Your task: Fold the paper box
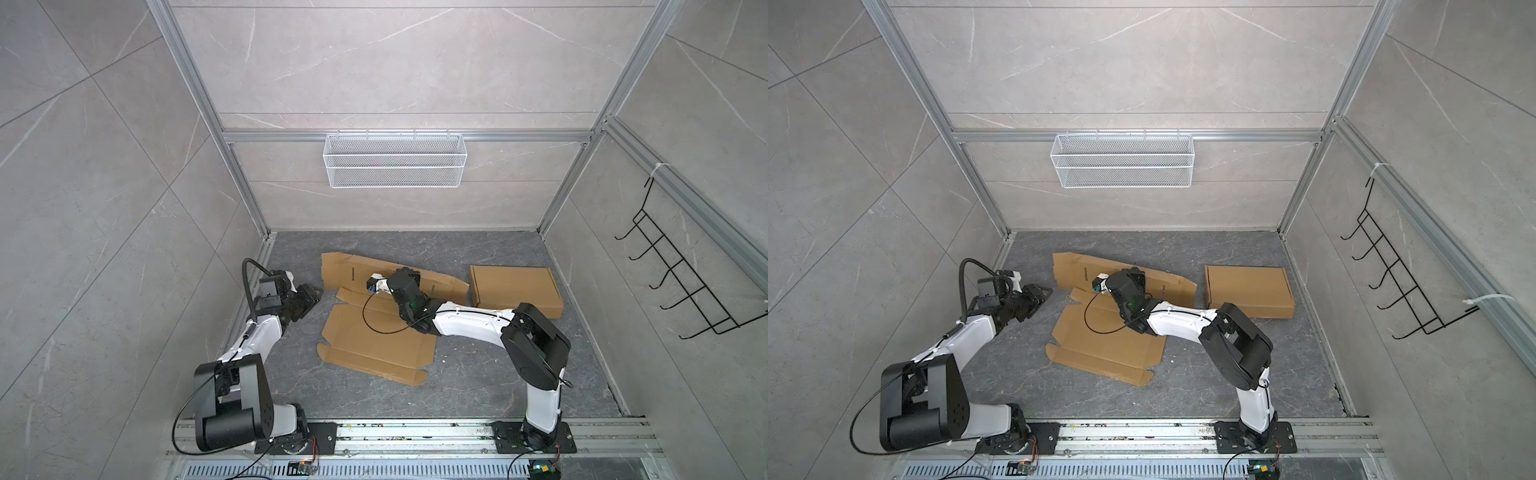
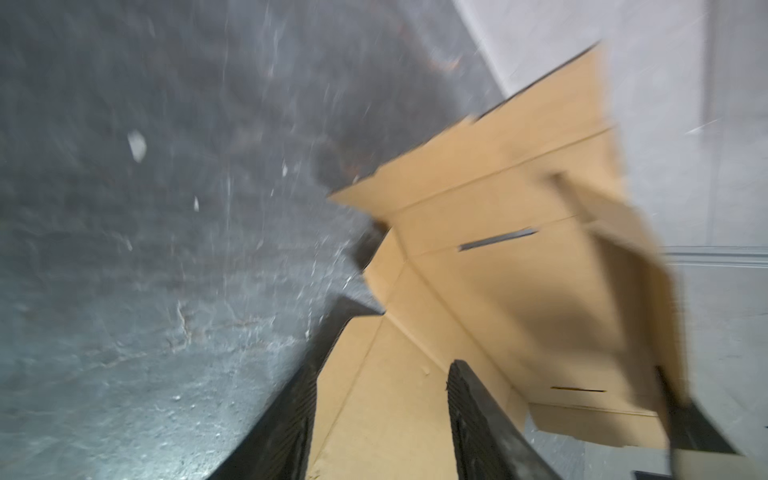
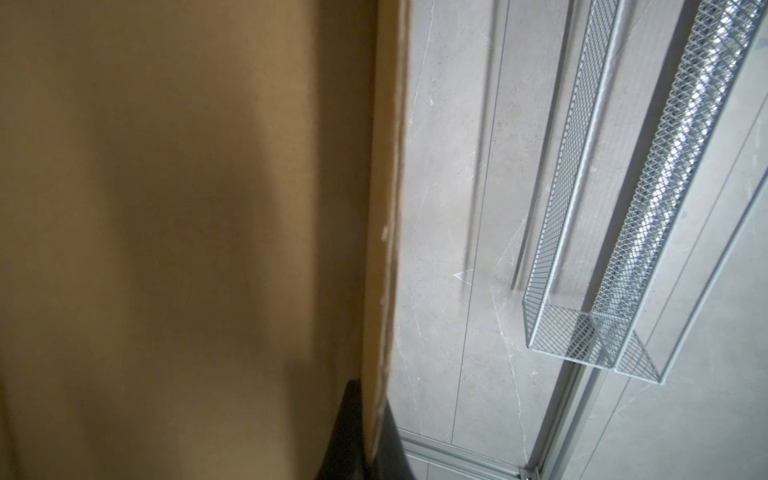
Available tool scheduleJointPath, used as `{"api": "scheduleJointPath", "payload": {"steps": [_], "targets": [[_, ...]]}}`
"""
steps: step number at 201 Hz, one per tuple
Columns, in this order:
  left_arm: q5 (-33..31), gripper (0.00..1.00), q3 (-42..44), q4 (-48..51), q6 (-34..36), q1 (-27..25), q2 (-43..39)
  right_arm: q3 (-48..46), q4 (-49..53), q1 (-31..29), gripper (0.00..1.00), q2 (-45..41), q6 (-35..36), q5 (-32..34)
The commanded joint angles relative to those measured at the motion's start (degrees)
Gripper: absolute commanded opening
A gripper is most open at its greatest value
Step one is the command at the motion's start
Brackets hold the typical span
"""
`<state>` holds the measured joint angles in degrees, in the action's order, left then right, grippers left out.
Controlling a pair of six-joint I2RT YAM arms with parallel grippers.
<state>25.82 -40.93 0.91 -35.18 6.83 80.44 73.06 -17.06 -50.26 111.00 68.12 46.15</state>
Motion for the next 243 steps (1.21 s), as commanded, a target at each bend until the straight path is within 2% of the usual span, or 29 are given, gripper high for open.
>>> {"api": "scheduleJointPath", "payload": {"steps": [1, 58, 107, 148, 243], "targets": [[-1.94, 0.54, -2.13, -7.59, 0.8, -3.46, 2.95, 1.4, 2.49, 0.02, 0.0, 0.48, -1.7, -0.46], [-6.08, 0.58, -7.19, -11.09, 7.38, -9.12, 14.13, 1.49, 3.34, 0.07, 0.0, 0.13, -2.11, -0.27], [-9.83, 0.65, -10.26, -12.35, 11.91, -9.91, 19.19, 1.51, 4.39, -0.16, 0.0, -0.52, -2.81, -0.45], [-5.3, 0.65, -11.34, -16.81, 9.05, -11.02, 23.52, 1.65, 4.57, -0.24, 0.0, -0.29, -2.9, -0.29], [0.2, 0.6, -10.93, -17.05, 7.0, -14.76, 20.29, 2.24, 4.84, -0.89, 0.0, 0.26, -2.9, 0.15]]}}
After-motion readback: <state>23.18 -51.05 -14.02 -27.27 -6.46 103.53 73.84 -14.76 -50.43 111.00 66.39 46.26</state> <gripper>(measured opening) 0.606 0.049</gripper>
